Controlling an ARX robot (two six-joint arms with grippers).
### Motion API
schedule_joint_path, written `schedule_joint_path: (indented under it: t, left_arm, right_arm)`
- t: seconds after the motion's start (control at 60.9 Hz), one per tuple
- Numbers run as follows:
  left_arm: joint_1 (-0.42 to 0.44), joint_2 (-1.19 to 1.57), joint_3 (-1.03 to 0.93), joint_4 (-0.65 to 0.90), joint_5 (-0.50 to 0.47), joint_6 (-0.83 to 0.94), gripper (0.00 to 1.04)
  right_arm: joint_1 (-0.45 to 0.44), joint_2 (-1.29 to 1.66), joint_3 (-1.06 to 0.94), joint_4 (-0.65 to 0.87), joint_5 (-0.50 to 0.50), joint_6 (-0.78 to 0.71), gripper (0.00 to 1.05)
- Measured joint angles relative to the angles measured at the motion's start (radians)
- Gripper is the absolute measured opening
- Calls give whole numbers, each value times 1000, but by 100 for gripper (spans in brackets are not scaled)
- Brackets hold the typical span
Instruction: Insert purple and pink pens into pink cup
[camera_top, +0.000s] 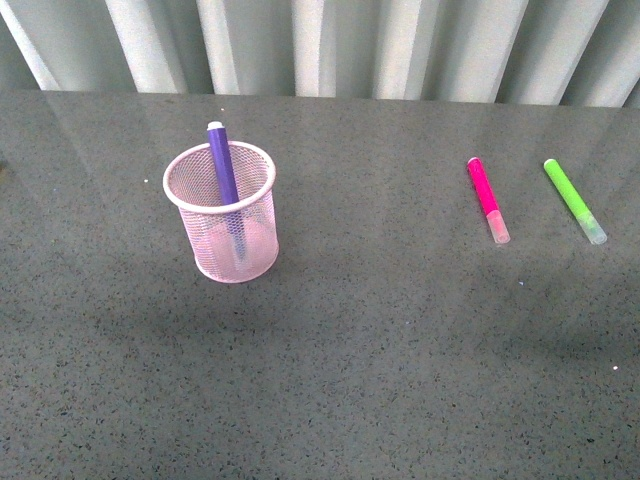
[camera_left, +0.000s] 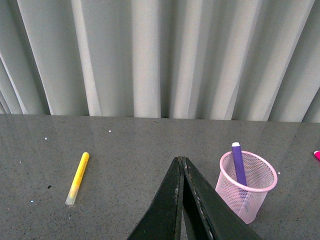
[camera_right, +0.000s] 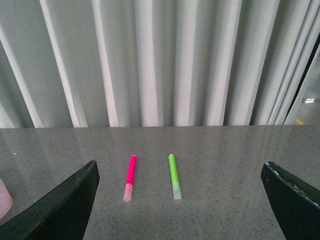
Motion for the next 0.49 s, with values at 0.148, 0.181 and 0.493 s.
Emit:
schedule_joint_path:
  t: [0.148,0.181,0.493]
  left_arm:
    - [0,-45,0,-45,0,0,4]
    - [0,-52,0,-51,0,0,4]
    - [0,-246,1,-251,2,0,4]
  right_arm:
    - [0,0,0,0,0,0,98]
    - [0,0,0,0,0,0,98]
    - [0,0,0,0,0,0,98]
